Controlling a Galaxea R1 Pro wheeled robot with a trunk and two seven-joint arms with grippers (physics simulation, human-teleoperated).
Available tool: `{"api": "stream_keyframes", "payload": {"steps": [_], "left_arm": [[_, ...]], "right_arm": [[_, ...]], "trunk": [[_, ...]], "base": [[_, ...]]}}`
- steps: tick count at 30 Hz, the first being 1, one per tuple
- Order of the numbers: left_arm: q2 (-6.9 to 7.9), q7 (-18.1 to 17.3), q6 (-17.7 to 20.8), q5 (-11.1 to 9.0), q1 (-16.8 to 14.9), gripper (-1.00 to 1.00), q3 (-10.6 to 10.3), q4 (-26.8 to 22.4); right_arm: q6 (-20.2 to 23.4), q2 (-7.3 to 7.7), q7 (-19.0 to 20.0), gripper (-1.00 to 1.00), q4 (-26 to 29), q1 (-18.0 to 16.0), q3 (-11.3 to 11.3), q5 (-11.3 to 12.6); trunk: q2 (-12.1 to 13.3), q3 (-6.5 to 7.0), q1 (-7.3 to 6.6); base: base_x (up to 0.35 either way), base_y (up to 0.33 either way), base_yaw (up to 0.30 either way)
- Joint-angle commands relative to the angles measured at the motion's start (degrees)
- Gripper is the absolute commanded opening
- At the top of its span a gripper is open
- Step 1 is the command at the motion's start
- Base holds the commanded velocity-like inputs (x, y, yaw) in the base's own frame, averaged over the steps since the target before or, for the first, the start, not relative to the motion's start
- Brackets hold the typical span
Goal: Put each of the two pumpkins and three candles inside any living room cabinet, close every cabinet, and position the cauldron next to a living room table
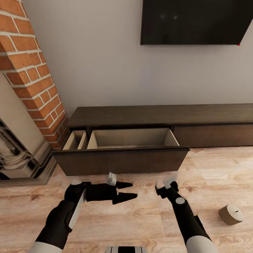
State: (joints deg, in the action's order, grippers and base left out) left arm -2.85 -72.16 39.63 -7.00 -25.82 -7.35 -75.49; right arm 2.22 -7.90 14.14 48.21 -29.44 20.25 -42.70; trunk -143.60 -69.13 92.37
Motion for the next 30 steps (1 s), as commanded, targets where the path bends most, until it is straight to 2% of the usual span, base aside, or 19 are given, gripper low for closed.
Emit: {"api": "stream_keyframes", "payload": {"steps": [1,4,5,9,16,18,21,25,30], "left_arm": [[-0.02,1.2,-0.1,0.2,0.3,1.00,-0.1,2.1],[-0.35,3.9,-0.4,0.6,0.7,1.00,-1.2,7.6],[-0.63,11.5,-0.7,0.6,0.8,1.00,-5.4,10.8],[-0.59,17.0,-0.8,0.4,0.9,1.00,-6.8,12.0],[-0.74,17.9,-0.9,0.7,0.9,1.00,-6.6,15.6],[-0.75,20.0,-0.9,0.7,0.9,1.00,-6.6,15.8],[-0.84,25.8,-1.0,0.4,0.9,1.00,-6.7,16.0],[-0.91,27.6,-1.0,0.3,0.9,1.00,-6.7,16.1],[-0.93,28.1,-1.0,0.2,0.9,1.00,-6.7,16.2]], "right_arm": [[-0.1,0.05,0.0,1.00,-1.4,0.0,0.0,0.0],[-0.5,0.30,-0.1,1.00,-5.2,0.0,0.0,-0.1],[-0.8,0.46,-0.3,1.00,-8.0,0.0,0.0,0.1],[-0.9,0.42,-0.4,1.00,-10.9,0.0,0.1,0.1],[-1.2,0.43,-0.4,1.00,-11.3,0.0,0.1,0.1],[-1.3,0.43,-0.4,1.00,-11.6,0.0,0.1,0.1],[-1.8,0.48,-0.4,1.00,-12.8,0.0,0.1,0.1],[-3.5,0.51,-0.4,1.00,-14.1,0.0,0.1,0.1],[-4.5,0.51,-0.4,1.00,-15.3,0.0,0.1,0.2]], "trunk": [[0.0,0.01,-0.01],[0.0,0.01,-0.01],[0.0,0.01,-0.01],[0.0,0.01,-0.01],[0.0,0.01,-0.01],[0.0,0.01,-0.01],[0.0,0.03,-0.01],[0.0,0.15,-0.01],[0.0,0.34,-0.01]], "base": [[0.000,0.000,0.000],[0.000,0.000,0.000],[0.000,0.000,0.000],[0.000,0.000,0.000],[0.000,0.000,0.000],[0.000,0.000,-0.038],[0.000,0.000,-0.155],[0.000,0.000,-0.241],[0.000,0.000,-0.265]]}}
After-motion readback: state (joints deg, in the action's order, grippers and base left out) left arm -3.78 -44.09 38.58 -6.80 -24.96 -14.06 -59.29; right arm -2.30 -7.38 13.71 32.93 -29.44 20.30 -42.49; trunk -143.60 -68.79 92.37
